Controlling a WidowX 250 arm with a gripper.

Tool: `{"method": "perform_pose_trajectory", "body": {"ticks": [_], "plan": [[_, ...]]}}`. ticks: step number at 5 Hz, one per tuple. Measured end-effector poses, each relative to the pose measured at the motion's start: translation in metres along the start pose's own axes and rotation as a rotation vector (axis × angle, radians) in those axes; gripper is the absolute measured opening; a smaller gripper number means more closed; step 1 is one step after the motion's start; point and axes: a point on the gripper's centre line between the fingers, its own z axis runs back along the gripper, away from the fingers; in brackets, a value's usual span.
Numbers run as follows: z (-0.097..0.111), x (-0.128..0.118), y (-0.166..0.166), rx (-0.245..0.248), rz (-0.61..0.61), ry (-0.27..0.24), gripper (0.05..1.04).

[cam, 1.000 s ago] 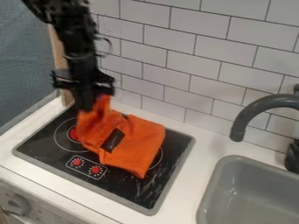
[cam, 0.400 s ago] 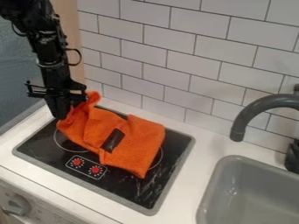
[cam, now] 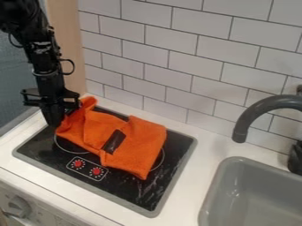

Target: Unfold the cloth from right to left

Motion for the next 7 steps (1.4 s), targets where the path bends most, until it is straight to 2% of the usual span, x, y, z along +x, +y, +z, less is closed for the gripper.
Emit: {"method": "perform_pose_trajectory", "body": {"ticks": [1,2,3,4,5,7], "plan": [[0.001,0.001,0.0,-0.001,0.014,-0.005,0.22],[0.0,0.001,0.0,-0.001,0.015,-0.002,0.469],[0.001,-0.003,0.002,0.011,0.031,0.018,0.765],[0.02,-0.004,0.006,0.072,0.058,0.01,1.007],[0.036,-0.004,0.005,0.066,0.061,-0.024,1.011],[0.069,-0.006,-0.001,0.051,0.044,-0.125,0.999]]}}
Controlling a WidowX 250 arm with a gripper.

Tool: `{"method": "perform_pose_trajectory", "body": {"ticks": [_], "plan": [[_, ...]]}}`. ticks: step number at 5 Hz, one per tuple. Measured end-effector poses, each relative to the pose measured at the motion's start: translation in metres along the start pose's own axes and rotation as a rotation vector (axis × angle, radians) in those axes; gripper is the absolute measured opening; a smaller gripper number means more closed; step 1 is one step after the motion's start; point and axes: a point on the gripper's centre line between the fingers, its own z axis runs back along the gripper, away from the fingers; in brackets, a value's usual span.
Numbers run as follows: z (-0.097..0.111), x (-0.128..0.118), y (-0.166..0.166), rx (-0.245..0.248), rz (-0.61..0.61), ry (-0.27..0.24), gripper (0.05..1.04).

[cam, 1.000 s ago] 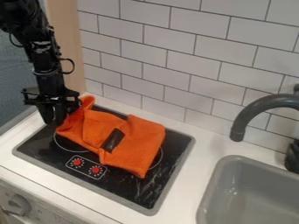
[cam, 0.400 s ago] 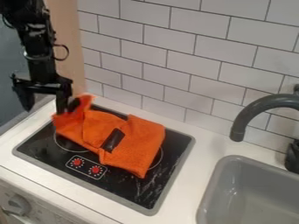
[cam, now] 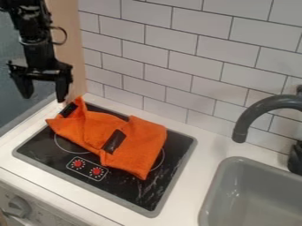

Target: Unfold the cloth from right to left

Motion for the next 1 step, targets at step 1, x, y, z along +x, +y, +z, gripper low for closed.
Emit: {"method": "perform_pose_trajectory", "body": {"ticks": [1], "plan": [[0.0019,-0.0008,-0.0037,-0.001,-0.023,-0.014,0.999]]}}
